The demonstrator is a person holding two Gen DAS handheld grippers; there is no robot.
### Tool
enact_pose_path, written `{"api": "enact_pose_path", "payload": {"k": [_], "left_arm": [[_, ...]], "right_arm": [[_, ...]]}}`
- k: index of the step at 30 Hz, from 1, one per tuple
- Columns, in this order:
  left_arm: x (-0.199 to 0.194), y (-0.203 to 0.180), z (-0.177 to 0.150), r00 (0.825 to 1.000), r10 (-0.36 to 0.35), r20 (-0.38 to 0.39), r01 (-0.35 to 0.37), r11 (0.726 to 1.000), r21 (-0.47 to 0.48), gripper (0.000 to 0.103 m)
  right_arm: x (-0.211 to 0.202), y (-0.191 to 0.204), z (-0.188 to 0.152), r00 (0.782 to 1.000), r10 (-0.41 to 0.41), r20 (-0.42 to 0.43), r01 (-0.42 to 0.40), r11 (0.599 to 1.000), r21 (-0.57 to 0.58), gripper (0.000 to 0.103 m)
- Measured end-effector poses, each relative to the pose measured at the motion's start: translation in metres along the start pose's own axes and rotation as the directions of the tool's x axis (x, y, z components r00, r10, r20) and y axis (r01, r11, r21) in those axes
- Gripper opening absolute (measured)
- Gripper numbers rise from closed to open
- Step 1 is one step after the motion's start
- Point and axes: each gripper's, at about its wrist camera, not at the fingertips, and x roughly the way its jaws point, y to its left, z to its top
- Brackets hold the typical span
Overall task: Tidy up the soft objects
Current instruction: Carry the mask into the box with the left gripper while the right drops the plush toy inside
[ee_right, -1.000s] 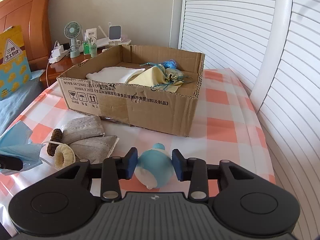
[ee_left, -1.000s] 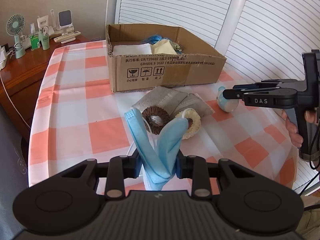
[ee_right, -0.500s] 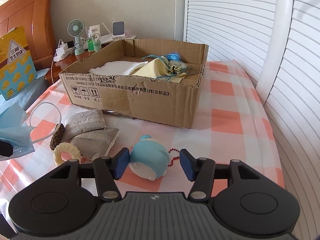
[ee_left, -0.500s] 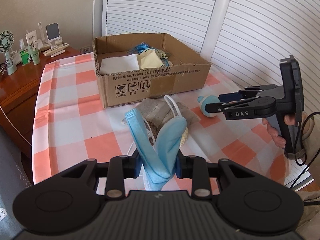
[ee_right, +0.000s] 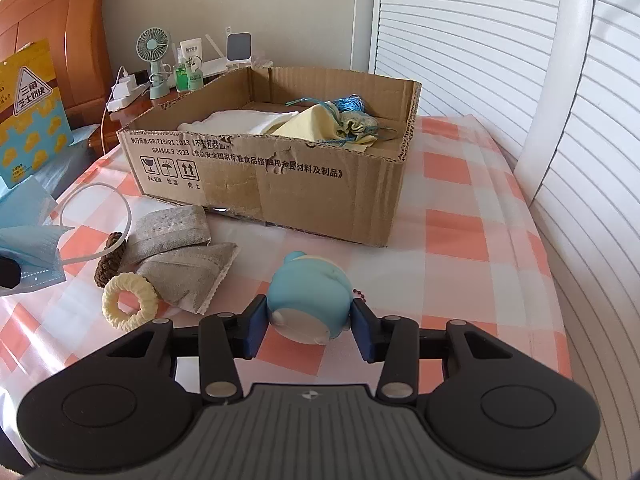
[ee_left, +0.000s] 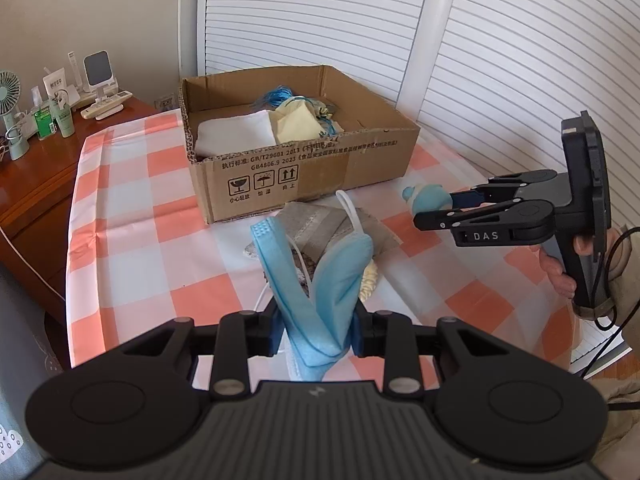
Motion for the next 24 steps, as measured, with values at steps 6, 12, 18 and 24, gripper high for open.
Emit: {"api": "enact_pose_path", "payload": {"k": [6,12,18,24], "left_arm": [[-0.003,0.000,0.003,1.000,0.001,0.000,-0.001,1.000,0.022,0.030],[-0.008,-0.001,0.005,1.000,-0.001,0.013,0.001,0.999,0.037,0.030],[-0.011,0.001,0.006,1.000,0.006,0.016,-0.007,0.999,0.040,0.030],[-0.012,0.004,0.020,1.000,0.008,0.023,-0.009,0.999,0.049,0.030]], "right_arm": [[-0.017,-0.004,0.007,1.000,0.011,0.009,-0.011,1.000,-0.006,0.049],[-0.037,-0.005,0.022,0.999,0.020,0.041,-0.019,1.000,-0.022,0.049],[-0.052,-0.004,0.046,0.996,0.025,0.085,-0.020,0.998,-0.062,0.049],[-0.056,-0.005,0.078,0.990,0.023,0.142,-0.009,0.996,-0.092,0.049]]}}
